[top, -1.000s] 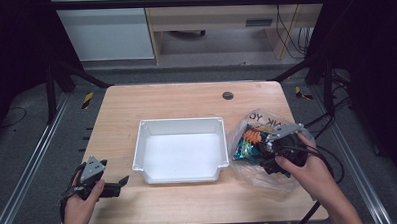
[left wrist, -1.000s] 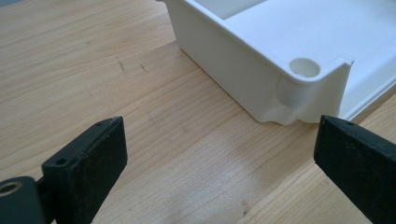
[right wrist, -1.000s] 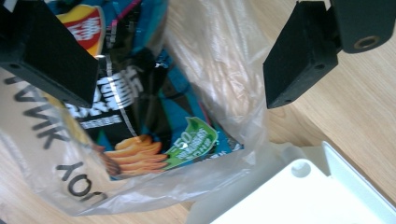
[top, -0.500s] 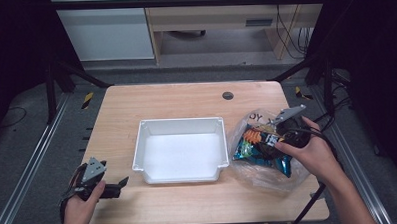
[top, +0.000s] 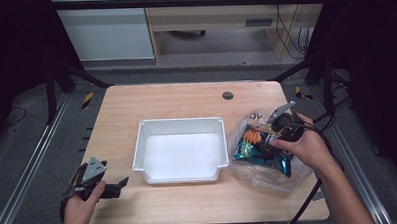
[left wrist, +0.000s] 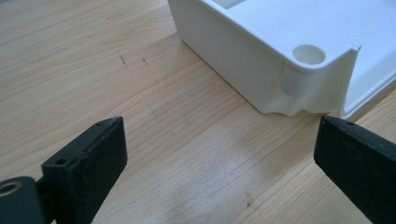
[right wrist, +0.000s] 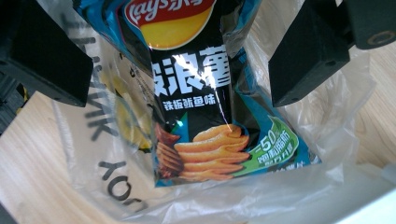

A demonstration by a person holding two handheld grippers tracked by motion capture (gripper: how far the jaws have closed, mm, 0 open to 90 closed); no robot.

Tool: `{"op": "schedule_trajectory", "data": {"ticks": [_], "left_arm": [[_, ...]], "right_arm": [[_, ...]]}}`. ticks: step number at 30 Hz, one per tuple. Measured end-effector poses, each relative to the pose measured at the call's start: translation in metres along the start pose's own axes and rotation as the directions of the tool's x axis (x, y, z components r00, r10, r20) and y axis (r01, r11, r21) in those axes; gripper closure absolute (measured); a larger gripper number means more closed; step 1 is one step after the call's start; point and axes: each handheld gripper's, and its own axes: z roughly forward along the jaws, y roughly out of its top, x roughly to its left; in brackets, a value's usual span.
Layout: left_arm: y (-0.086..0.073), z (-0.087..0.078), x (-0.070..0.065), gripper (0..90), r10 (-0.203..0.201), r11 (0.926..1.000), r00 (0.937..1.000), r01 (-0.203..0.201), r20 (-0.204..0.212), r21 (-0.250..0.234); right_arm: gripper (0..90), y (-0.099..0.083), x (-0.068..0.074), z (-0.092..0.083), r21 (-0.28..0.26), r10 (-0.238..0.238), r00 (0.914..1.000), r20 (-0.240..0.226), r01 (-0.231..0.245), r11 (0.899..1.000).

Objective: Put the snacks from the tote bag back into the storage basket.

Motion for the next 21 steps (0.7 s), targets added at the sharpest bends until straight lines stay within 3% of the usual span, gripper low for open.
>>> {"op": "schedule_trajectory", "data": {"ticks": [11, 21], "left_arm": [[0.000, -0.001, 0.001, 2.3, -0.008, 0.9999, 1.0000, 0.008, 0.000, -0.011], [0.000, 0.000, 0.001, 2.3, -0.003, 1.0000, 1.0000, 0.003, 0.002, -0.004]], "right_arm": [[6.7, -0.002, -0.005, 0.023, 0.058, -0.011, 0.9991, -0.040, 0.014, 0.998], [6.3, -0.006, -0.009, 0.040, 0.107, 0.007, 0.9973, -0.073, 0.001, 0.994]]}}
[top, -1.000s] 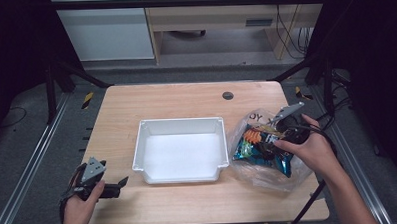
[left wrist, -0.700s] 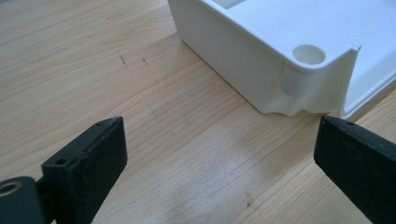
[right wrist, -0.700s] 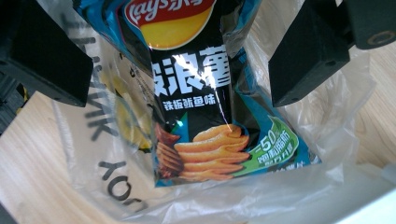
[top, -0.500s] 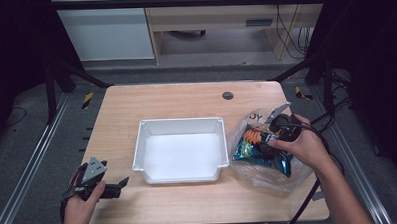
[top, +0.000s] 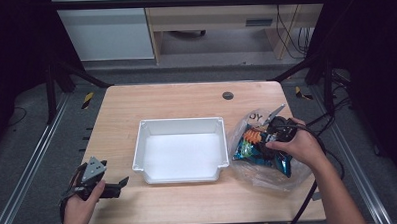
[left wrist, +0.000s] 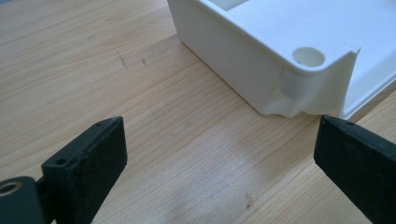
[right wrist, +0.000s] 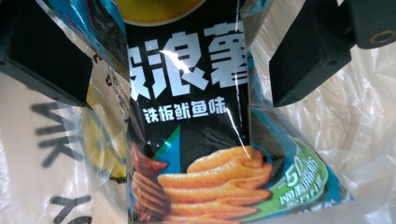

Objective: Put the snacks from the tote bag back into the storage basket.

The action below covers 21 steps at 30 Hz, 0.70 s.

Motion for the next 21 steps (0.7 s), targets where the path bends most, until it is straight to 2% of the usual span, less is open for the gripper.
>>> {"op": "schedule_trajectory", "data": {"ticks": [12, 21], "left_arm": [[0.000, 0.001, -0.001, 2.3, 0.003, 1.0000, 1.0000, -0.003, -0.004, 0.000], [0.000, 0.001, -0.001, 2.3, 0.007, 1.0000, 1.0000, -0.007, -0.003, 0.002]], "right_arm": [[6.3, -0.002, -0.006, 0.021, 0.039, 0.001, 0.9998, -0.020, 0.000, 0.999], [6.3, -0.002, -0.004, 0.031, 0.056, -0.008, 0.9996, -0.028, 0.009, 0.998]]}}
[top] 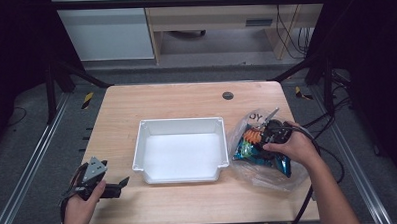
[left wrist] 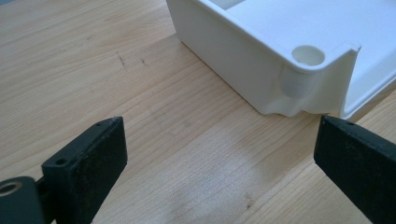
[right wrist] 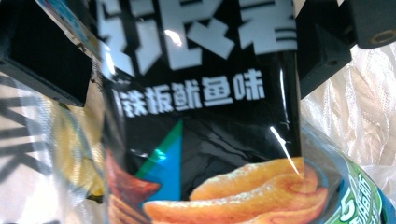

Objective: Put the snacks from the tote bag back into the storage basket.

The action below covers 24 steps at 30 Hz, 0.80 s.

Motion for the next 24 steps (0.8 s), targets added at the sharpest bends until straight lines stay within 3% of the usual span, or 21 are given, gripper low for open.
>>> {"op": "schedule_trajectory", "data": {"ticks": [18, 24], "left_arm": [[0.000, 0.001, -0.002, 2.3, 0.005, 1.0000, 1.0000, -0.005, 0.004, 0.004], [0.000, 0.001, -0.002, 2.3, 0.006, 1.0000, 1.0000, -0.006, 0.004, 0.005]], "right_arm": [[5.0, -0.001, 0.005, 0.014, 0.043, -0.019, 0.9998, -0.007, 0.020, 0.999], [8.2, -0.002, 0.007, 0.015, 0.054, -0.049, 0.9988, -0.004, 0.049, 0.997]]}}
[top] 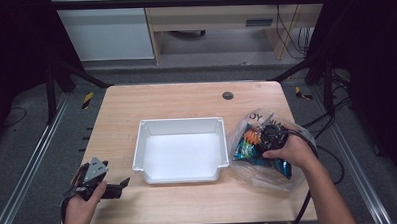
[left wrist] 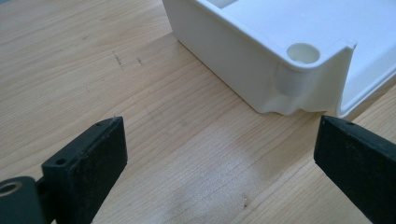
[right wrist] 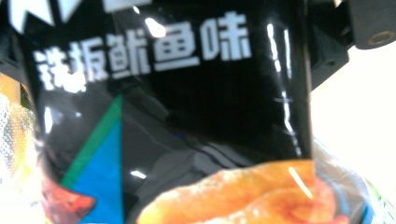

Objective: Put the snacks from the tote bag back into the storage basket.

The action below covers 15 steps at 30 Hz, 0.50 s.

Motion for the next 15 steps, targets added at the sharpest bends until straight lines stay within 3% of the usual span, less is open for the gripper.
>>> {"op": "schedule_trajectory", "data": {"ticks": [2, 3, 6, 9, 15], "left_arm": [[0.000, 0.000, 0.001, 2.3, -0.001, 1.0000, 1.0000, 0.001, -0.001, -0.001], [0.000, -0.001, 0.001, 2.3, -0.002, 1.0000, 1.0000, 0.002, -0.002, -0.002], [0.000, -0.001, 0.001, 2.3, -0.003, 1.0000, 1.0000, 0.003, -0.004, -0.002], [0.000, -0.001, 0.002, 2.3, -0.005, 1.0000, 1.0000, 0.005, -0.005, -0.003], [0.001, -0.003, 0.002, 2.3, -0.007, 0.9998, 1.0000, 0.007, -0.006, -0.017]], "right_arm": [[10.4, 0.000, 0.002, -0.001, 0.003, 0.008, 1.0000, 0.006, -0.008, 1.000], [13.2, 0.000, 0.002, -0.001, -0.001, -0.022, 0.9997, 0.007, 0.022, 1.000], [16.6, -0.001, 0.003, -0.003, 0.000, -0.033, 0.9994, 0.010, 0.033, 0.999], [25.3, -0.002, 0.006, -0.009, 0.011, -0.033, 0.9993, 0.016, 0.033, 0.999], [32.6, -0.004, 0.007, -0.017, -0.012, -0.039, 0.9989, 0.028, 0.039, 0.999]]}}
